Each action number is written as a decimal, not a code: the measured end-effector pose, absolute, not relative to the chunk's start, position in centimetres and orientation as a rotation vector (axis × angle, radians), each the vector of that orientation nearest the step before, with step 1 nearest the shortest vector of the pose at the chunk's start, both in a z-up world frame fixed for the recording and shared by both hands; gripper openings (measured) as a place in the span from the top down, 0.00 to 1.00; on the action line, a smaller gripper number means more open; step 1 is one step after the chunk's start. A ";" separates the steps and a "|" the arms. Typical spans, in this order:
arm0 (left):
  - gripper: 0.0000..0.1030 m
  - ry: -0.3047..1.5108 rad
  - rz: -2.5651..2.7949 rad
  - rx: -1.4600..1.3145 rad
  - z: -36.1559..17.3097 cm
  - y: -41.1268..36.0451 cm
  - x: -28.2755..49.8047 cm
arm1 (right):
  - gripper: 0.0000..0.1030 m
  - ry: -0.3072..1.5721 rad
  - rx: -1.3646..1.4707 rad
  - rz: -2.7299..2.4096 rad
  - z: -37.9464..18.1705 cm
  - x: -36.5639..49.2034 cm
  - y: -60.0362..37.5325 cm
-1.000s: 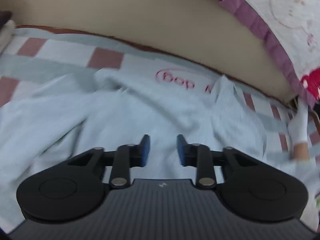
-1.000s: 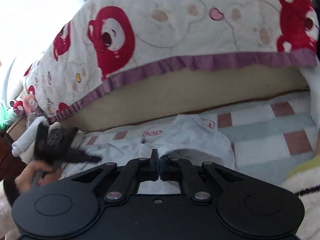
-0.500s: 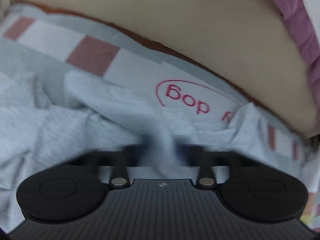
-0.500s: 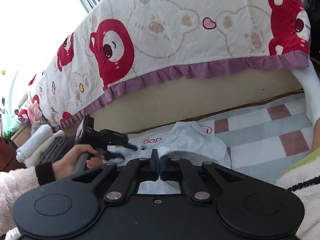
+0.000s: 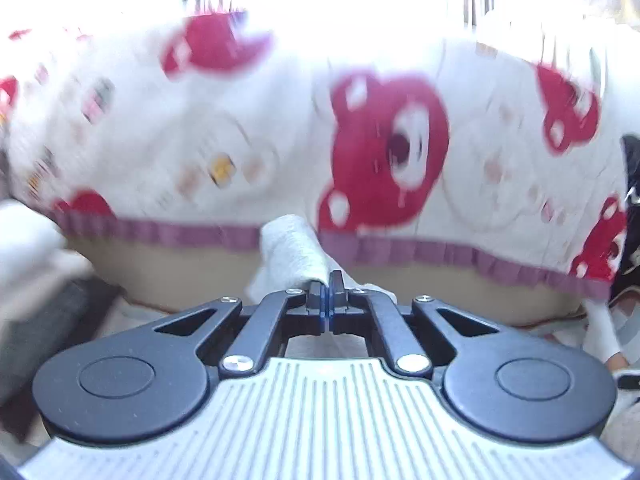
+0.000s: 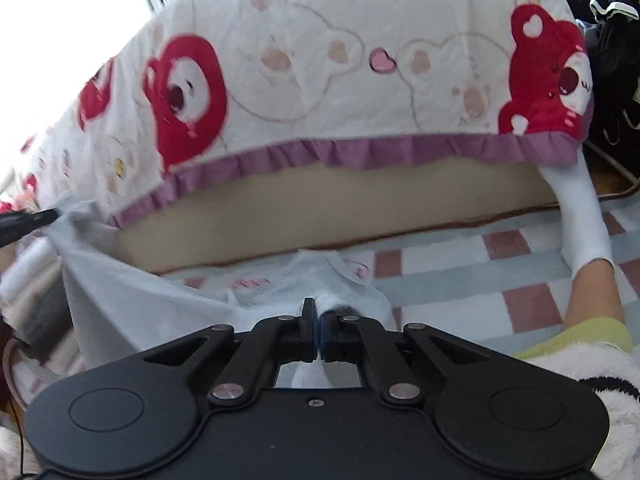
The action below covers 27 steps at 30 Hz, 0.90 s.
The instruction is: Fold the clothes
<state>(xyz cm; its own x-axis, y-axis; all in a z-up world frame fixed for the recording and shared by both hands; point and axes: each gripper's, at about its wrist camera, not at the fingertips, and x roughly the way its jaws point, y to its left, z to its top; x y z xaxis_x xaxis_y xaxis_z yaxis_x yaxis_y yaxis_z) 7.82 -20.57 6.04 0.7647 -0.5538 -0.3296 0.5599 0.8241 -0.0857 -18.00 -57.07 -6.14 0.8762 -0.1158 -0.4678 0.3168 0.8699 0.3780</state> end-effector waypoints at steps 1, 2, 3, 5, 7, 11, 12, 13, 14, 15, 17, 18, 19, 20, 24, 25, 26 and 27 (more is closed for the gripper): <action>0.99 0.337 -0.602 0.020 6.8 -19.1 6.6 | 0.97 0.430 0.480 -0.213 -5.4 -18.6 -56.9; 0.99 0.354 -0.616 0.007 7.4 -17.4 5.8 | 0.97 0.415 0.492 -0.197 -4.8 -19.2 -56.7; 0.99 0.372 -0.630 -0.006 8.0 -15.7 5.0 | 0.97 0.408 0.494 -0.184 -4.2 -19.9 -56.3; 0.99 0.436 -0.641 -0.046 7.9 -12.2 4.0 | 0.97 0.417 0.468 -0.170 -3.2 -21.4 -55.2; 0.99 0.486 -0.635 -0.064 7.6 -9.0 2.7 | 0.97 0.450 0.434 -0.154 -2.6 -22.9 -54.0; 0.99 0.498 -0.516 0.126 5.0 -6.6 0.0 | 0.97 0.519 0.520 -0.077 -3.3 -25.0 -53.7; 0.99 0.492 -0.473 0.199 4.0 -6.5 -0.5 | 0.97 0.538 0.564 -0.054 -4.1 -24.8 -54.0; 0.99 0.528 -0.463 0.220 2.5 -6.8 0.3 | 0.97 0.565 0.610 -0.036 -5.3 -24.0 -54.4; 0.99 0.565 -0.452 0.240 1.0 -7.1 1.1 | 0.97 0.599 0.647 -0.025 -6.5 -23.0 -54.7; 0.99 0.605 -0.457 0.261 -0.2 -8.2 2.9 | 0.97 0.646 0.655 -0.035 -7.8 -21.4 -54.9; 0.99 0.612 -0.456 0.374 -1.9 -11.3 6.4 | 0.97 0.710 0.533 -0.104 -9.3 -16.8 -54.7; 0.99 0.578 -0.448 0.466 -2.3 -13.2 8.1 | 0.97 0.714 0.398 -0.157 -8.9 -14.0 -54.3; 0.99 0.507 -0.423 0.509 -1.0 -15.0 9.8 | 0.97 0.707 0.291 -0.205 -8.1 -11.2 -54.2; 0.99 0.434 -0.398 0.549 0.3 -16.7 11.5 | 0.98 0.658 0.261 -0.238 -6.1 -9.0 -54.8; 0.99 0.202 -0.347 0.287 15.0 -17.4 15.4 | 0.98 0.266 0.281 -0.335 7.2 -5.6 -57.9; 0.99 0.137 -0.336 0.257 17.9 -16.9 14.7 | 0.98 0.152 0.258 -0.338 11.0 -6.6 -57.5; 0.99 0.077 -0.339 0.220 20.3 -15.9 13.1 | 0.98 0.057 0.241 -0.330 14.4 -8.1 -56.7; 0.99 0.017 -0.341 0.183 22.7 -15.0 11.5 | 0.98 -0.024 0.223 -0.320 17.3 -9.6 -55.8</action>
<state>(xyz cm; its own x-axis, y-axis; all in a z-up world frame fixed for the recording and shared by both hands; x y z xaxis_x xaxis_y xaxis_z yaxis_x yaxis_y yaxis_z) 11.45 -14.99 22.68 0.9425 -0.3310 -0.0472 0.3340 0.9261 0.1753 -9.63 -55.83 17.30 0.9492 -0.3145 -0.0116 0.3092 0.9250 0.2208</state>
